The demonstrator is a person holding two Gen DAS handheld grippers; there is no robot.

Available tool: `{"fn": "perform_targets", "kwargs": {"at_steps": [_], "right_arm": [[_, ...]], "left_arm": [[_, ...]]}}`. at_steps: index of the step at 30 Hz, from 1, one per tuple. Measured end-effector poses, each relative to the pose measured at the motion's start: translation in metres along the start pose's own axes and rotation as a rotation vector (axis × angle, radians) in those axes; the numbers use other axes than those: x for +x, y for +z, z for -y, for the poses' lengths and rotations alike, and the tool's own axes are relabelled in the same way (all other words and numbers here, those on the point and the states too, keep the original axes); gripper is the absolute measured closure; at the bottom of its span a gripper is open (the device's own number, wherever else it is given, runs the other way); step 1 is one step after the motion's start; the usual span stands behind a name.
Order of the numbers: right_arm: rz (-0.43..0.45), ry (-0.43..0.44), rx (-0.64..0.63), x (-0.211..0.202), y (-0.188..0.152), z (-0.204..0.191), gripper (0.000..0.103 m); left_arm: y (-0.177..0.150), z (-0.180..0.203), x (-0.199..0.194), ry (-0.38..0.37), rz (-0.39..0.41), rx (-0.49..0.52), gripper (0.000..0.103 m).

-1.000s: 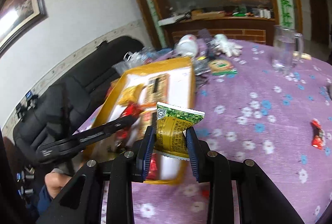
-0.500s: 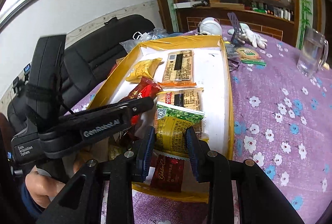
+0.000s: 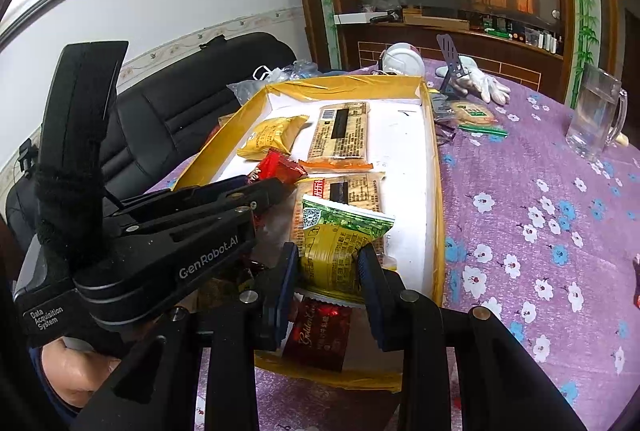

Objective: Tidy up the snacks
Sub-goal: 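Carry both held snacks over the box, then open both tools to drop the green pack and candy into the box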

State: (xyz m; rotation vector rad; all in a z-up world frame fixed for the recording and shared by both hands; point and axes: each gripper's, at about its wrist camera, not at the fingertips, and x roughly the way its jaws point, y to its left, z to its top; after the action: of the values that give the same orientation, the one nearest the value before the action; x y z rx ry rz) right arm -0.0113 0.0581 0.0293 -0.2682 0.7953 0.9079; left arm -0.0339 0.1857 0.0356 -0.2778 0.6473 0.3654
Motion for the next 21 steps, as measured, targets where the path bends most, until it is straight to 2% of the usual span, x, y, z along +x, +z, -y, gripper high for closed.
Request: {"fn": "perform_targets", "kwargs": {"at_steps": [21], "right_arm": [[0.005,-0.023,-0.018,-0.0015,-0.0022,-0.0011,0.072]], "left_arm": [[-0.0022,-0.0006,0.0015,0.025,-0.001,0.01,0.08]]}}
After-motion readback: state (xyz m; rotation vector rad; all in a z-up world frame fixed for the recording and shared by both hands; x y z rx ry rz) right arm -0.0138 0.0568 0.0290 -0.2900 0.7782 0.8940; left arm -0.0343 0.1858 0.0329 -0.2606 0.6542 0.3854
